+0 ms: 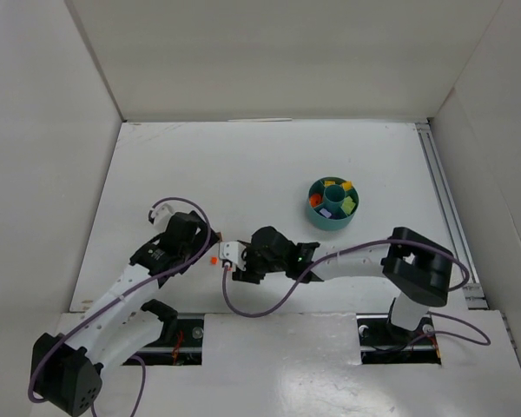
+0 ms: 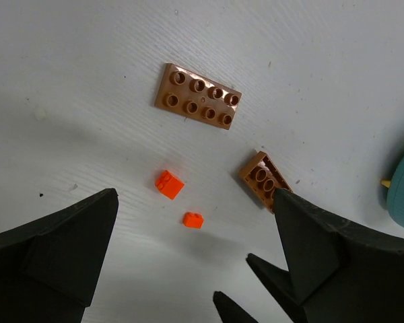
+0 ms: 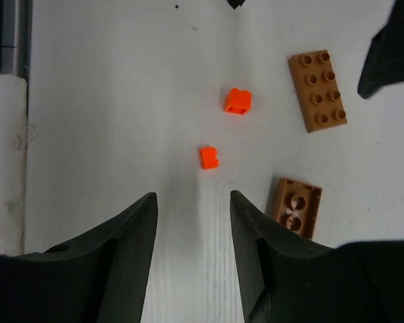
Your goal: Sort the legos into containers by color
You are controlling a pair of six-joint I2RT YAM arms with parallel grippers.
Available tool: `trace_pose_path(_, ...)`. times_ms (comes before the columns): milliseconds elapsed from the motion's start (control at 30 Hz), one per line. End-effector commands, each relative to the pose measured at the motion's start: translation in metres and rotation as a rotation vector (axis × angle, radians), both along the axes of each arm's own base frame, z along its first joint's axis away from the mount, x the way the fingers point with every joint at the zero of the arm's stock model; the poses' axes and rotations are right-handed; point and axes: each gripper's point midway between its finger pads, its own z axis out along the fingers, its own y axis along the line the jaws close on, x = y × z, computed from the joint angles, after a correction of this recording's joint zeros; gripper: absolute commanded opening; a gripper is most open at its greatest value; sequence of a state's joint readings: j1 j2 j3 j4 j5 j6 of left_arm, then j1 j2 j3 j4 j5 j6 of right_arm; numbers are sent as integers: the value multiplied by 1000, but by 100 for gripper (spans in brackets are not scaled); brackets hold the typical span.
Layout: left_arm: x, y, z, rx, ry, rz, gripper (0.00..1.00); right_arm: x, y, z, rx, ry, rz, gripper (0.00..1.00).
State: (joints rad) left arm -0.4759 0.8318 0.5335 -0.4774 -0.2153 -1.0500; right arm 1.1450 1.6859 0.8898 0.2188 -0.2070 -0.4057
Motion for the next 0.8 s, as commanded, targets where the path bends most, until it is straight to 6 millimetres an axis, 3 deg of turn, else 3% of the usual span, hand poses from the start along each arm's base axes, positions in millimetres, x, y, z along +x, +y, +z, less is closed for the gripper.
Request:
trace_pose_path(0, 2, 6, 9, -2, -28, 43, 99, 15, 35, 26, 107, -68, 9, 52)
trace_pose_path(100, 4, 9, 14, 14, -36, 57, 99, 21, 38, 13, 86, -72, -12, 52)
trace_pose_path(300, 4, 10, 9, 35, -20, 43, 99, 35, 48, 8, 84, -99, -58, 51)
trace_pose_path(500, 5, 9, 11, 31, -28, 43, 99, 33, 52, -10, 61, -88, -31, 49)
trace_pose_path(633, 7, 8, 10, 26, -37, 43, 99, 29, 51, -33, 12, -89, -17, 49)
trace_pose_path(767, 7, 8, 10, 26, -37, 43, 99, 29, 52, -36, 6, -100, -27, 44)
